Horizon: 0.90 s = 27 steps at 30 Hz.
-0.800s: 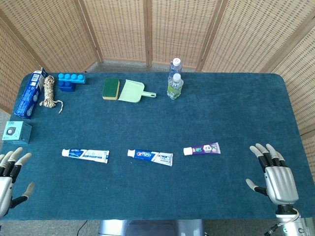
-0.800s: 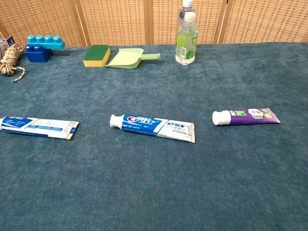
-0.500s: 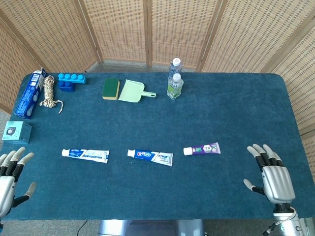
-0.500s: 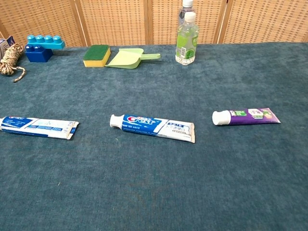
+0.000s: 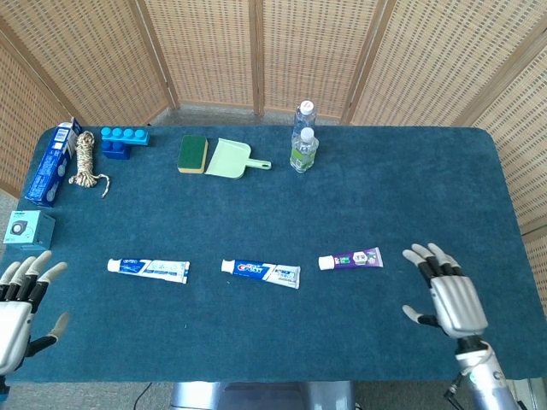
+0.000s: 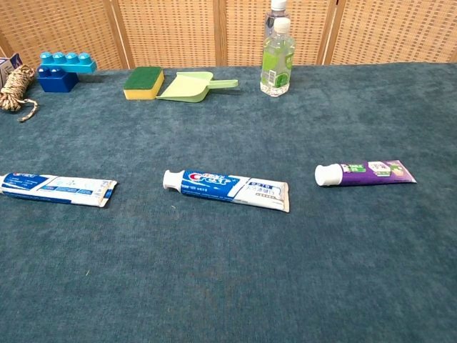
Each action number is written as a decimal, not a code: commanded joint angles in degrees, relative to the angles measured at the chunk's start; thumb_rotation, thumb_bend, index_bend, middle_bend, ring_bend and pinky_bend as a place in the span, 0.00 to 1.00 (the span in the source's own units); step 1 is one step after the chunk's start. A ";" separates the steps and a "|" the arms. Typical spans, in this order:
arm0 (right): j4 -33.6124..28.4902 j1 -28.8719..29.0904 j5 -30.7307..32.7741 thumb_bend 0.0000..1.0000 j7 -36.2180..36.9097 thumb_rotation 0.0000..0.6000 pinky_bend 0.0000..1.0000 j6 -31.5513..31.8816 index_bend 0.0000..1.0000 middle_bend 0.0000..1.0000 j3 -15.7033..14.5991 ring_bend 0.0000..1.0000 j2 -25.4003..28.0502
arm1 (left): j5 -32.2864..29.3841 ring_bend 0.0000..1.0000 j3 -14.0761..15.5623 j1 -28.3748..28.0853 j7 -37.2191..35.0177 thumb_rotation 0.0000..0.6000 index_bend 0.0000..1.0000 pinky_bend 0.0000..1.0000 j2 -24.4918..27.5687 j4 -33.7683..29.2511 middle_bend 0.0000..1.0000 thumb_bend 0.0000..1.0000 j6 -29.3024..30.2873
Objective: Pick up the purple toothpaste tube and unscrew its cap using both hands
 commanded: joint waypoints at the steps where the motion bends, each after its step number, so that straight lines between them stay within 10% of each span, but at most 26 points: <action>1: 0.89 4.49 3.47 0.16 -2.86 1.00 0.16 -5.61 0.17 0.15 2.14 0.06 -2.72 | -0.31 0.00 -0.49 -0.80 0.48 1.00 0.16 0.00 0.23 -0.54 0.05 0.32 -1.01; 14: 9.80 18.85 24.69 0.20 -14.37 1.00 0.17 -21.47 0.21 0.15 7.63 0.06 -12.49 | -5.50 0.00 -3.41 -5.97 3.16 1.00 0.16 0.00 -0.64 -1.57 0.04 0.32 -8.00; 27: 17.06 29.83 42.30 0.29 -22.87 1.00 0.18 -27.43 0.27 0.16 6.47 0.06 -15.80 | -8.77 0.00 -4.58 -8.49 4.17 1.00 0.16 0.00 -1.89 -1.04 0.03 0.32 -10.55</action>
